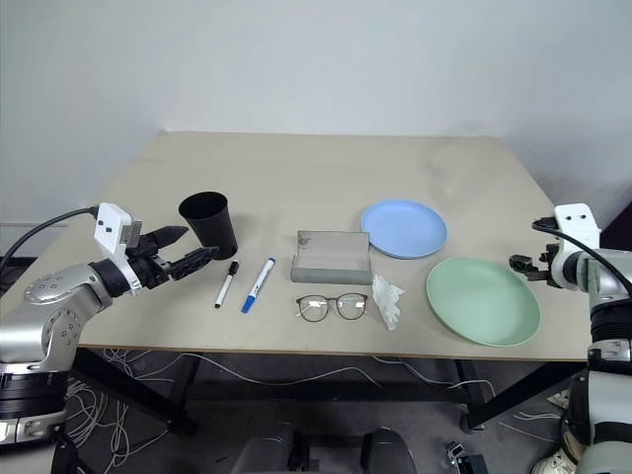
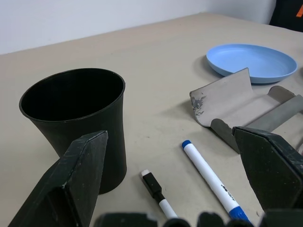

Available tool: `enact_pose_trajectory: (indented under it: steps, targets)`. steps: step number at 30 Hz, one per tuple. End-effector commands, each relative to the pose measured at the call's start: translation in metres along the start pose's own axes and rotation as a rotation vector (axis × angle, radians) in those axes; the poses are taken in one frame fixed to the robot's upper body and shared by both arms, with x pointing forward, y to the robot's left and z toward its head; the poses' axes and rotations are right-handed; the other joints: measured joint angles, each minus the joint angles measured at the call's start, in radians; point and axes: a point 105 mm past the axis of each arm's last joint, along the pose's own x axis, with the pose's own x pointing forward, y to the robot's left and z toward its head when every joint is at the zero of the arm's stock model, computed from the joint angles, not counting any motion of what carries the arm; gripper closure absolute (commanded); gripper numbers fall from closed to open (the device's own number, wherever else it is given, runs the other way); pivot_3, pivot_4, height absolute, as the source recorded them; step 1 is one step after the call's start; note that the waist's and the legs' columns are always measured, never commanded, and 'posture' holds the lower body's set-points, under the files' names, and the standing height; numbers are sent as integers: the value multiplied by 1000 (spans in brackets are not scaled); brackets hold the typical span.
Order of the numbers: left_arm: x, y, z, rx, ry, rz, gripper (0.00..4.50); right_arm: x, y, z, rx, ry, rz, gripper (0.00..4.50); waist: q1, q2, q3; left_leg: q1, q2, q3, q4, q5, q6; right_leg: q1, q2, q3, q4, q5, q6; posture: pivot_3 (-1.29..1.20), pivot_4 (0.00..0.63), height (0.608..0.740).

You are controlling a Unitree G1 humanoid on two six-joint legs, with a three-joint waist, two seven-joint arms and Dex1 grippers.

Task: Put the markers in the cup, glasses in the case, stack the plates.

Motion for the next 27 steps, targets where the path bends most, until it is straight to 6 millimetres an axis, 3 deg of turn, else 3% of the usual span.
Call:
enact_pose_trajectory:
  steps: [1, 12, 27]
  targets:
    - [1, 0, 8, 30, -25, -2, 29, -18, -16, 14, -23, -47, 15, 0, 0, 1, 0, 0, 0, 0, 0, 0, 0, 0, 0, 0, 0, 0, 0, 0, 0, 700]
    - [0, -1, 5, 19, -24, -2, 29, -22, -5, -10, -136, 47, 210, 0, -1, 3, 1, 0, 0, 0, 2, 0, 0, 0, 0, 0, 2, 0, 0, 0, 0, 700]
    - [-5, -2, 2, 12, -24, 18, 29, -14, 3, -24, -143, 133, 247, 0, 0, 3, 2, 0, 1, 0, 3, 0, 0, 0, 0, 0, 2, 0, 0, 0, 0, 700]
